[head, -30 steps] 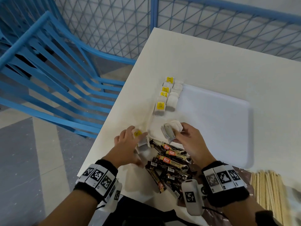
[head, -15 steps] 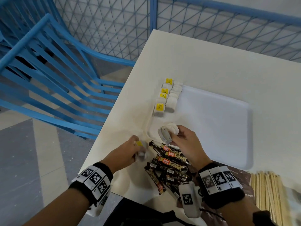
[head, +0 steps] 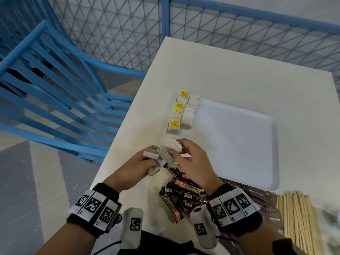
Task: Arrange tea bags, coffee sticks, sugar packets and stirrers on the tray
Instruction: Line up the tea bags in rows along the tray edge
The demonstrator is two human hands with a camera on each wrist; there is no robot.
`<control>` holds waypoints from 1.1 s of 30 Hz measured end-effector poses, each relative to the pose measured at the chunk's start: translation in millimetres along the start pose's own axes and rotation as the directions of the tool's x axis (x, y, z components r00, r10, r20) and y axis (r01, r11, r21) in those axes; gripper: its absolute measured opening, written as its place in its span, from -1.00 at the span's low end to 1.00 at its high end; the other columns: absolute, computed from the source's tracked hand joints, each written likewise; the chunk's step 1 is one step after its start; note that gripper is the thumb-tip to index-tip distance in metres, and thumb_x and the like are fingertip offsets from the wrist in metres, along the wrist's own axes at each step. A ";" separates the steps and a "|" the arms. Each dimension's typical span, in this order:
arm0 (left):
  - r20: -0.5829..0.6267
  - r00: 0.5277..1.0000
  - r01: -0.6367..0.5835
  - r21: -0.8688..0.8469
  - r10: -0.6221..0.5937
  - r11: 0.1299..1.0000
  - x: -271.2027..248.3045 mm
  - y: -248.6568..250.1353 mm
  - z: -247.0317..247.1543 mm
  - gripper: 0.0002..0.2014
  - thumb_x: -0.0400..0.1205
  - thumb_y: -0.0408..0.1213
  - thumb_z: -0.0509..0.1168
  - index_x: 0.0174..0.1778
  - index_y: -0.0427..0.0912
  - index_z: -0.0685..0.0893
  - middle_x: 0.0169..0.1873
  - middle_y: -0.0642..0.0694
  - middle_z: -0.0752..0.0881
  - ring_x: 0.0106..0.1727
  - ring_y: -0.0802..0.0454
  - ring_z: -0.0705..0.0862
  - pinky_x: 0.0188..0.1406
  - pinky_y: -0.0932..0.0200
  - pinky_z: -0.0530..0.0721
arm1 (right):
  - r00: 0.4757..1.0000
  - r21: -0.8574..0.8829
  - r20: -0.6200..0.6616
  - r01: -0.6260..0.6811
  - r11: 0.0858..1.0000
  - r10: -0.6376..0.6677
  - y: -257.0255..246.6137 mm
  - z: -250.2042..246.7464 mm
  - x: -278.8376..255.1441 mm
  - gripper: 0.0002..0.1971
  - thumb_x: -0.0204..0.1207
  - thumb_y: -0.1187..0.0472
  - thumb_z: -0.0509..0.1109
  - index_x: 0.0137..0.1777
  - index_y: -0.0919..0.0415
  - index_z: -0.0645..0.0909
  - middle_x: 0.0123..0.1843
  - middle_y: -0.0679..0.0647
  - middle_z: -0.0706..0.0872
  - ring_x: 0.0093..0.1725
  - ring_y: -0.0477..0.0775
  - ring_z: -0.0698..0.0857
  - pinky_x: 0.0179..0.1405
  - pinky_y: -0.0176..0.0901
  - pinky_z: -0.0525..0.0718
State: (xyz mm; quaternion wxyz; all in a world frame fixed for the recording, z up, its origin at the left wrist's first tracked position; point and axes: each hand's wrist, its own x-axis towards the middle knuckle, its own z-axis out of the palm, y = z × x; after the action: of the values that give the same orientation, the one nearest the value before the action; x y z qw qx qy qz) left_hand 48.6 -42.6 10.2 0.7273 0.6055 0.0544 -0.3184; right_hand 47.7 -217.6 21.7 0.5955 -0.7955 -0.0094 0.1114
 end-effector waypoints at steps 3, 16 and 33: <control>-0.009 0.996 0.085 -0.239 -0.090 0.967 4.9 5.1 2.8 -0.63 0.51 -0.64 0.02 0.06 -0.19 0.55 -0.30 -0.09 0.65 -0.44 0.15 0.62 -0.50 0.31 0.52 | 0.998 -0.029 -0.048 0.034 0.999 -0.035 0.6 2.3 2.3 -0.84 0.49 0.22 0.44 0.05 0.07 0.65 0.03 0.00 0.71 -0.02 -0.18 0.67 -0.22 -0.46 0.65; -0.032 0.970 0.183 -0.564 -0.243 0.805 19.5 16.5 15.4 -0.65 0.42 0.14 0.25 -0.06 -0.01 0.67 -0.24 -0.07 0.69 -0.27 0.00 0.67 -0.22 0.14 0.54 | 0.935 -0.268 0.000 0.341 0.901 -0.354 -2.9 16.1 5.4 -0.73 0.46 0.25 0.44 0.16 0.18 0.67 0.04 0.03 0.63 -0.01 -0.15 0.59 0.02 -0.48 0.51; 0.055 0.998 0.016 -0.517 0.014 0.856 13.4 -5.1 13.4 -0.59 0.29 -0.37 0.49 0.03 -0.30 0.58 -0.23 -0.27 0.72 -0.23 -0.10 0.77 -0.40 0.21 0.70 | 0.978 -0.103 -0.053 -0.207 0.973 0.203 7.2 -4.1 2.3 -0.66 0.55 -0.16 0.25 0.12 0.08 0.55 -0.06 -0.16 0.68 -0.03 -0.20 0.64 -0.18 -0.46 0.50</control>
State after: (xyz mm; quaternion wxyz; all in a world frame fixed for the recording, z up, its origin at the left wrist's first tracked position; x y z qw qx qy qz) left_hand 52.5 -60.5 3.2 0.8642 0.3787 0.1175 -0.3096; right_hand 49.8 -223.2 15.6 0.5369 -0.8255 0.0793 0.1547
